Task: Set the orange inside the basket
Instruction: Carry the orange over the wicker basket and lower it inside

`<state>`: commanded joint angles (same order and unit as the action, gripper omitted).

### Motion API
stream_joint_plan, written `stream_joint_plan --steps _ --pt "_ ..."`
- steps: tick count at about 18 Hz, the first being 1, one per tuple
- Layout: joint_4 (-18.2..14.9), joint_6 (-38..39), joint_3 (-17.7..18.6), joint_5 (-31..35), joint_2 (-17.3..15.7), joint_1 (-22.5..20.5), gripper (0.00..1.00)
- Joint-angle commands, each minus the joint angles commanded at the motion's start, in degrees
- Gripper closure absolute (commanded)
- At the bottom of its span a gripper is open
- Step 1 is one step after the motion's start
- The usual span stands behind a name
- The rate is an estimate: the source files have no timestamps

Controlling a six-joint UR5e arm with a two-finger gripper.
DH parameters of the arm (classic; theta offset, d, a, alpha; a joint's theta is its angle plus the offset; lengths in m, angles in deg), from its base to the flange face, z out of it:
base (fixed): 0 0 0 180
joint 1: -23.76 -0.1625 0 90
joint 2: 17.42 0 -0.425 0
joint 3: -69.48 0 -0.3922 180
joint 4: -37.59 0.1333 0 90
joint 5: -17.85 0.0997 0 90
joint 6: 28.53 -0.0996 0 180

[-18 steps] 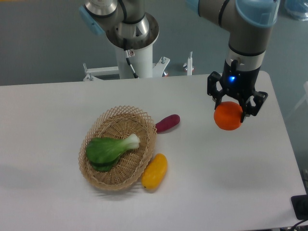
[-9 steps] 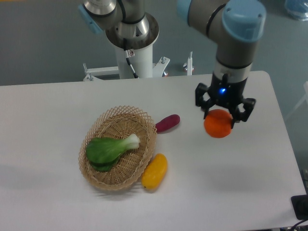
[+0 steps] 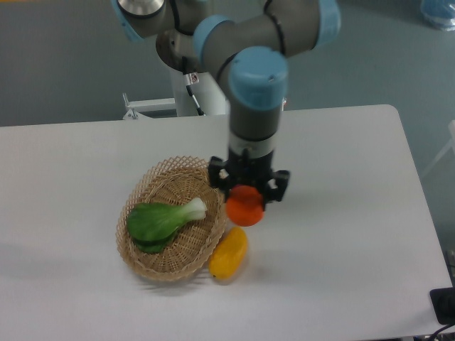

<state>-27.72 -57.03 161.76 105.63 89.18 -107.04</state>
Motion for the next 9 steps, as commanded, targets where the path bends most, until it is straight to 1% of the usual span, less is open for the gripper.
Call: stream_joint_plan --steps 2,4,9 --pt "0.6 3.1 -0.7 3.3 1.6 3.2 0.33" --pt "1.7 3.8 -0.8 3.7 2.6 5.6 0.33" --pt "1.7 4.7 -0.1 3.0 4.5 7.8 0.33"
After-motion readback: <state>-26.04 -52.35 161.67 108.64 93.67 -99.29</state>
